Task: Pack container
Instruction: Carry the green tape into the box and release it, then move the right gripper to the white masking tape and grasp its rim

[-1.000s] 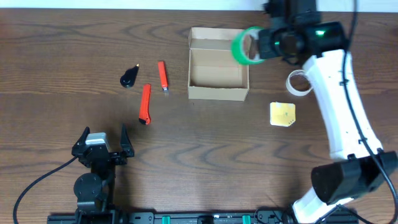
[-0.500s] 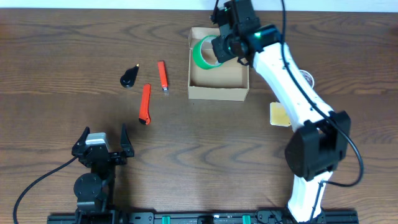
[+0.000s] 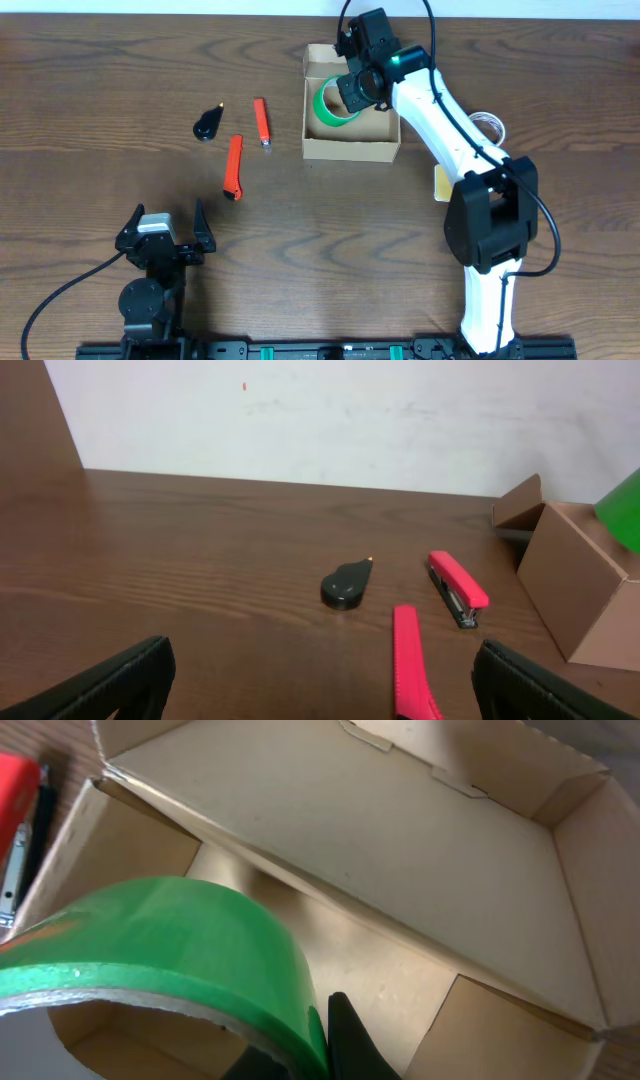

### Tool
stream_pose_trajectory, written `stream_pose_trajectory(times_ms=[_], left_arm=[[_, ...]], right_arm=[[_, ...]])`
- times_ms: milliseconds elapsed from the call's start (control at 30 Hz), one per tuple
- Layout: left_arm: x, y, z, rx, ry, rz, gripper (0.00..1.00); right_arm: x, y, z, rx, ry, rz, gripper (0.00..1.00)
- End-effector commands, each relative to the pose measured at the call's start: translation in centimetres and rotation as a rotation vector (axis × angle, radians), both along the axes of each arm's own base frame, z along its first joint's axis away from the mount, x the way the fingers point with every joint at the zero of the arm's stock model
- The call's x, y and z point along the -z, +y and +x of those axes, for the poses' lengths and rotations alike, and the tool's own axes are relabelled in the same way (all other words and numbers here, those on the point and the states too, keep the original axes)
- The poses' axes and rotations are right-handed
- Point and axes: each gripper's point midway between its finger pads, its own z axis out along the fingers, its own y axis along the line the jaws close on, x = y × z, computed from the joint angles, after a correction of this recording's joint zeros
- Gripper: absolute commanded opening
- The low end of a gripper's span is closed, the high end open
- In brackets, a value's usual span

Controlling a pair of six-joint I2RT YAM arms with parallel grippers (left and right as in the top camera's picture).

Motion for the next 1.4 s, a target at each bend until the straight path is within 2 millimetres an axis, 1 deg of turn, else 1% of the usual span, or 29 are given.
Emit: stream_pose_trajectory(times_ms=[0,167,400,567,600,633,667,800,933,1067,1133,1200,1267,1333,1367], left_arm=[[1.7,0.2,-0.2,-0.01,0.055,0.009,0.96],[1.7,0.2,-0.2,-0.01,0.055,0.008,0.96],[1.7,0.2,-0.2,-0.01,0.055,0.008,0.96],[1.7,0.2,-0.2,-0.01,0.055,0.008,0.96],[1.7,0.2,-0.2,-0.01,0.055,0.008,0.96],[1.7,0.2,-0.2,-0.01,0.055,0.009,0.96],[1.7,0.2,-0.2,-0.01,0.055,0.008,0.96],[1.7,0.2,-0.2,-0.01,0.055,0.008,0.96],[1.7,0.2,-0.2,-0.01,0.055,0.009,0.96],[1.7,0.2,-0.2,-0.01,0.055,0.008,0.96],[1.7,0.2,-0.2,-0.01,0.055,0.008,0.96],[1.7,0.2,-0.2,-0.01,0.055,0.008,0.96],[1.7,0.2,-0.2,-0.01,0.055,0.009,0.96],[1.7,0.2,-0.2,-0.01,0.055,0.009,0.96],[1.7,0.2,-0.2,-0.01,0.055,0.008,0.96]], right_arm=[[1.9,0.3,0.0,-0.015,0.026,-0.03,0.01],[3.2,0.4,-0.1,-0.013,0.048,-0.037,0.01],[5.2,1.7,-0.6,-0.039,0.075,-0.049,0.01],[5.6,2.5,-0.4,-0.033,0.062,-0.043,0.01],[5.6,2.5,-0.3,-0.028,0.058,-0.045,0.04],[5.5,2.3,-0.1,-0.013,0.051,-0.049,0.1],[5.5,2.2,-0.1,-0.007,0.048,-0.053,0.12],[5.5,2.1,-0.1,-0.004,0.048,-0.058,0.15],[5.6,2.1,-0.1,-0.005,0.05,-0.059,0.24],[5.2,2.2,-0.2,-0.007,0.049,-0.057,0.24],[4.3,2.1,-0.5,-0.009,0.048,-0.05,0.26],[2.7,2.0,-0.7,-0.009,0.032,-0.042,0.28],[0.2,2.0,-0.9,-0.008,-0.001,-0.027,0.29],[-2.8,1.8,-1.2,-0.007,-0.041,-0.009,0.29],[-4.7,1.7,-1.4,-0.007,-0.07,0.005,0.3]])
